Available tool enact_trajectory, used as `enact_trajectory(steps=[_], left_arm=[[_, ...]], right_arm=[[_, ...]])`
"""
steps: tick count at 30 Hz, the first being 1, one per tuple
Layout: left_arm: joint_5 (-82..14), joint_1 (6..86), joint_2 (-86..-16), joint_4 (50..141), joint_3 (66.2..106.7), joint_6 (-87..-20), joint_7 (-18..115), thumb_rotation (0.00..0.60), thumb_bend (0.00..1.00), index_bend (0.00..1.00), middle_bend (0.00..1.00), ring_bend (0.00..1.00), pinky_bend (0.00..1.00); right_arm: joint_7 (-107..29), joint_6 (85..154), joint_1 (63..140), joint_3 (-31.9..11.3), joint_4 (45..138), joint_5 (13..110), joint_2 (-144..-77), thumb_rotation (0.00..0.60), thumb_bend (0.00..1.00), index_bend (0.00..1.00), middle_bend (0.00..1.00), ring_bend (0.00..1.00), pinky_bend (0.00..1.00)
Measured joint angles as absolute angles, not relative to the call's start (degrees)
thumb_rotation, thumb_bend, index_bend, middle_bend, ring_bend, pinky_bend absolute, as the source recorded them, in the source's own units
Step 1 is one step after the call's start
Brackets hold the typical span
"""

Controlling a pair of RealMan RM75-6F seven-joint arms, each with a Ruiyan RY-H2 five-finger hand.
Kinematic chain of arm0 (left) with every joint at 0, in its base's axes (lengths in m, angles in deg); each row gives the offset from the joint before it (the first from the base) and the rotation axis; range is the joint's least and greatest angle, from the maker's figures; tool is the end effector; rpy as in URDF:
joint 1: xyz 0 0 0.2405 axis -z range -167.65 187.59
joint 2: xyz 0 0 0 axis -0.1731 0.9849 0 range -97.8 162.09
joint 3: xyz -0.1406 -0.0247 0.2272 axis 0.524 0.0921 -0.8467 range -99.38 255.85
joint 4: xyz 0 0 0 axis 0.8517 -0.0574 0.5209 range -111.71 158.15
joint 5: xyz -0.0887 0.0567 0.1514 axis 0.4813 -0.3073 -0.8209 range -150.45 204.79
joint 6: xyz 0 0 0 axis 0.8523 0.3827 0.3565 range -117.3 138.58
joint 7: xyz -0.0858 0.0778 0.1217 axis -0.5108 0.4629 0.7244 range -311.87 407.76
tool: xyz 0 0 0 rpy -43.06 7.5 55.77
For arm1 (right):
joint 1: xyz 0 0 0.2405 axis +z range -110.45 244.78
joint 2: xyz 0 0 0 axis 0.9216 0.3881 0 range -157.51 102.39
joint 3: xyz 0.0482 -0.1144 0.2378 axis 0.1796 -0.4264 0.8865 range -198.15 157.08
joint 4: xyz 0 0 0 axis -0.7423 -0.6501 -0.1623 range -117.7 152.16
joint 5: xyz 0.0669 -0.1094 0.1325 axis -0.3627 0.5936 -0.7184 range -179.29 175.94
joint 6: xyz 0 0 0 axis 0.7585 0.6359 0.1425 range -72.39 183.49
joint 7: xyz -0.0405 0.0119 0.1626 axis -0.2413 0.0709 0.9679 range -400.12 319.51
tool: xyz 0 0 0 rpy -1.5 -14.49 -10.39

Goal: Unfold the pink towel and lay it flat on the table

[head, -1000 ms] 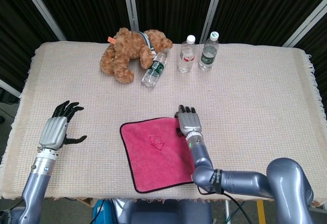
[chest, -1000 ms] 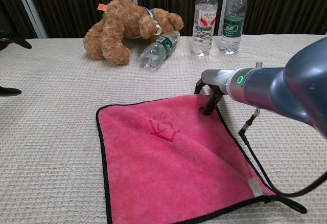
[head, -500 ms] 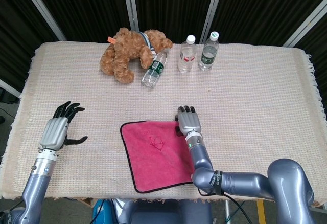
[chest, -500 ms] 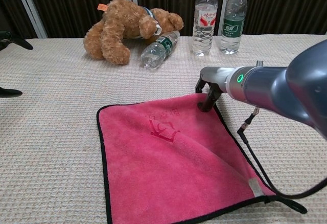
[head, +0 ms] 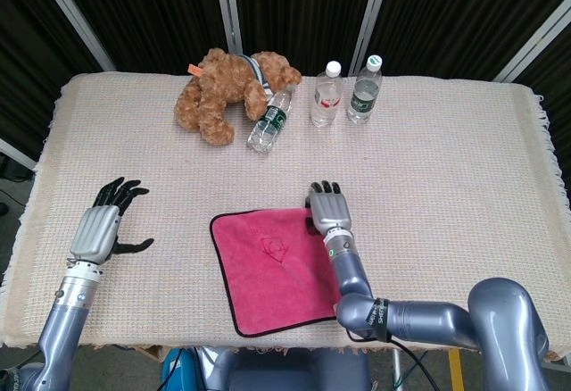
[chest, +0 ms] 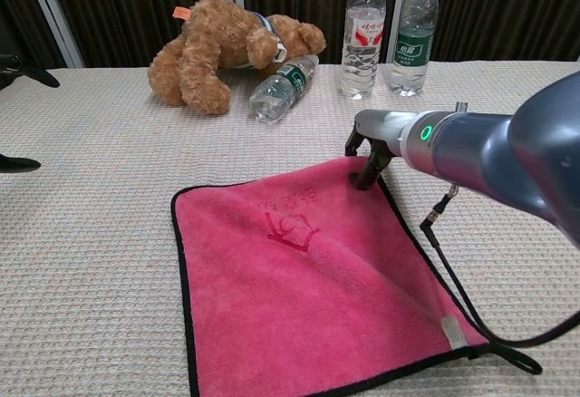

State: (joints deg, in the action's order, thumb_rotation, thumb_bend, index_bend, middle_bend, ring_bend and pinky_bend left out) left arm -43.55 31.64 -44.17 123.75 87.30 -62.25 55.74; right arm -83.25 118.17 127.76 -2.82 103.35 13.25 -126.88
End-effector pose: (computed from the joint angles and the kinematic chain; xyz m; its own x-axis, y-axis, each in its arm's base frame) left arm -0.2284 0.2924 0.0996 0.1486 0.1221 0.9813 0.9862 -0.0921 -0.1379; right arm -0.0917 -0.3928 -0.0537 0.3244 -0.4612 0.8259 -0.9396 -0.0566 0.3375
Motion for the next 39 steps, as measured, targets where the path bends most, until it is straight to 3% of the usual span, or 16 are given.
enact_trajectory(steps=[19,20,23,25,27,31,39], left_arm=[[-43.5,31.7,-44.5,123.6,87.1,-61.8,56.1,0.6,0.17,0.21,0.11,0.0,0.0],[-43.5,31.7,-44.5,123.6,87.1,-61.8,56.1,0.6,0.17,0.21,0.11,0.0,0.0],[-43.4,31.7,-44.6,123.6,87.1,-61.8,56.1,0.6,0.17,0.21,0.11,0.0,0.0],[-43.5,31.7,-44.5,123.7,87.1,-61.9,56.1,0.6,0.17,0.21,0.11,0.0,0.0],[-43.6,31.7,-44.4,123.9,87.1,-61.9,56.0,0.6,0.17,0.21,0.11,0.0,0.0],[-43.9,31.6,-44.3,124.1,87.0,-61.9,55.9,0.6,0.17,0.21,0.11,0.0,0.0],[-44.6,31.4,-43.8,124.8,87.0,-62.3,55.4,0.6,0.17,0.21,0.1,0.0,0.0]], right_arm=[[-78.4,116.5,125.5,-2.0,96.4,18.3,-129.6,0.6,0.55,0.6,0.14,0.0,0.0],[-78.4,116.4,125.5,-2.0,96.6,18.3,-129.5,0.6,0.55,0.57,0.14,0.0,0.0],[-78.9,115.9,125.4,-2.0,96.7,18.0,-129.4,0.6,0.55,0.37,0.09,0.0,0.0],[-79.4,115.9,125.4,-2.1,97.2,17.8,-129.2,0.6,0.54,0.15,0.02,0.0,0.0],[-79.7,115.9,125.3,-2.2,97.9,17.8,-129.0,0.6,0.51,0.03,0.0,0.0,0.0],[-80.7,116.6,125.2,-2.4,99.7,18.0,-128.3,0.6,0.43,0.0,0.0,0.0,0.0],[-80.3,119.7,124.1,-2.6,103.9,20.9,-126.9,0.6,0.41,0.0,0.0,0.0,0.0]])
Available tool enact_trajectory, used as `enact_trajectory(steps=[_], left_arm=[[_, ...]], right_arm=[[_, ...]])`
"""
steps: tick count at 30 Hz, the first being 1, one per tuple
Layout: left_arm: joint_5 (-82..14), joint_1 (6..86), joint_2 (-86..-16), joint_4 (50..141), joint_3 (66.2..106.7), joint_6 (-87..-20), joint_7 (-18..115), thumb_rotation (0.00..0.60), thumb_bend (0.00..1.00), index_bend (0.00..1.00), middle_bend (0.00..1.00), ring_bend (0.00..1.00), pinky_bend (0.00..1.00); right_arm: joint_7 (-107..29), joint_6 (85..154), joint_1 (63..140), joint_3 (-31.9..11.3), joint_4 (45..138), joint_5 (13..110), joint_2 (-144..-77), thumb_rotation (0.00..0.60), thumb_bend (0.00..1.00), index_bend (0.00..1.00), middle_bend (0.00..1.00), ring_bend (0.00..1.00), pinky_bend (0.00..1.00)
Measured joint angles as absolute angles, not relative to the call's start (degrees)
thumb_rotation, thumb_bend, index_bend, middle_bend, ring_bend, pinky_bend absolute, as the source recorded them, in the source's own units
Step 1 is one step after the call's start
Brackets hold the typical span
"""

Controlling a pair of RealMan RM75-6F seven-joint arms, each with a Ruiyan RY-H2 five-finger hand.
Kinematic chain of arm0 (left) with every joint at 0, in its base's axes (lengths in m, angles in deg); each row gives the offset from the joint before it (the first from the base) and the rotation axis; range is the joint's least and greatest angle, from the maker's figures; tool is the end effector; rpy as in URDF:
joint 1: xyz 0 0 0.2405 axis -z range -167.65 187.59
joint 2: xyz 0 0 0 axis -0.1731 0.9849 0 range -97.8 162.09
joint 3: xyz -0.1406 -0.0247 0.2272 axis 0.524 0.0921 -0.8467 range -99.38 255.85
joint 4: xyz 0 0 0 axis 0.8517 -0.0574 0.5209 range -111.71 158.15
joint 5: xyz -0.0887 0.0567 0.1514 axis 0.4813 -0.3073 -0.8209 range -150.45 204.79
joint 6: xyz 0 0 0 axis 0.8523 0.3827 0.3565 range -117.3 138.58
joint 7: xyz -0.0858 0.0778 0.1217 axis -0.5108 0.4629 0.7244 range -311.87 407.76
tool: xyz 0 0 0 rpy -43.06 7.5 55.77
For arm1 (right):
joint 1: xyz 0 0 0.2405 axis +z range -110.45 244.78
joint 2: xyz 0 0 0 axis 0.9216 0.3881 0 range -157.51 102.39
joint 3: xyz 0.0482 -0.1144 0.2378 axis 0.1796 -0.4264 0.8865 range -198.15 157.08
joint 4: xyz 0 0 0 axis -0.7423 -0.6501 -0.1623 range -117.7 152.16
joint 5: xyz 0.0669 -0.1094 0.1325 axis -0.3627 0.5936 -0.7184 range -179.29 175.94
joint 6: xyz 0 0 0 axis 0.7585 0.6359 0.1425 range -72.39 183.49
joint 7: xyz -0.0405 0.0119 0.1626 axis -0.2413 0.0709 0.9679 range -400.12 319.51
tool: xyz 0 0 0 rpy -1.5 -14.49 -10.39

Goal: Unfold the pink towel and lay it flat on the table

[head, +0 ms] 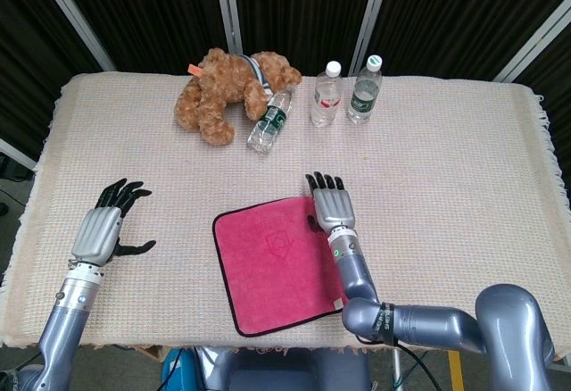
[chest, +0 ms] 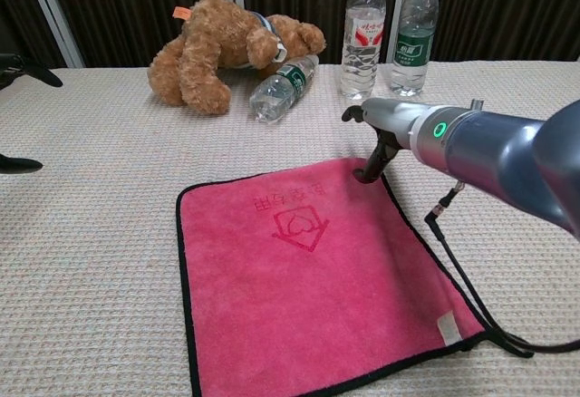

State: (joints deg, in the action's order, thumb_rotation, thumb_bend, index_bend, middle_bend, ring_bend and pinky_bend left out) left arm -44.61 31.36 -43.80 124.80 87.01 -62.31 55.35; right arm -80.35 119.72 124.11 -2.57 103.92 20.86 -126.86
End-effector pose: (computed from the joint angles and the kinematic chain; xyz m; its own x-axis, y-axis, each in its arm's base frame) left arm -0.2244 0.2889 0.0997 0.1379 0.1286 0.9821 0.9864 -0.1071 -0.1245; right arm -0.0976 -0.3918 -0.0439 0.3075 -0.3954 0.8655 -0.9495 -0.0682 0.3062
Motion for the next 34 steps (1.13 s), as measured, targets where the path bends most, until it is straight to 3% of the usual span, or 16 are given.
enact_trajectory(steps=[9,14,19,26,34], left_arm=[[-46.0,30.8,-42.9,125.4,86.4,-62.7,54.7,0.6,0.17,0.19,0.08,0.0,0.0],[-46.8,30.1,-42.4,125.4,85.7,-63.5,54.5,0.6,0.13,0.11,0.03,0.0,0.0],[-48.0,28.2,-41.4,124.5,84.0,-65.4,55.0,0.6,0.04,0.08,0.0,0.0,0.0],[-50.8,24.0,-39.3,121.8,81.1,-70.7,56.5,0.6,0.0,0.04,0.0,0.0,0.0],[-52.2,19.1,-36.0,119.1,79.0,-75.7,57.8,0.6,0.0,0.0,0.0,0.0,0.0]], right_arm=[[-76.3,124.7,118.3,-5.4,113.3,30.2,-119.8,0.6,0.41,0.0,0.0,0.0,0.0],[-70.0,127.5,111.8,-10.0,117.5,39.6,-113.7,0.6,0.37,0.0,0.0,0.0,0.0],[-61.1,131.4,103.9,-16.3,119.2,51.2,-107.6,0.6,0.27,0.0,0.0,0.0,0.0],[-50.0,138.5,92.8,-24.8,115.9,65.2,-102.2,0.6,0.18,0.0,0.0,0.0,0.0],[-45.0,144.5,84.1,-27.9,106.5,71.4,-102.2,0.6,0.17,0.0,0.0,0.0,0.0]])
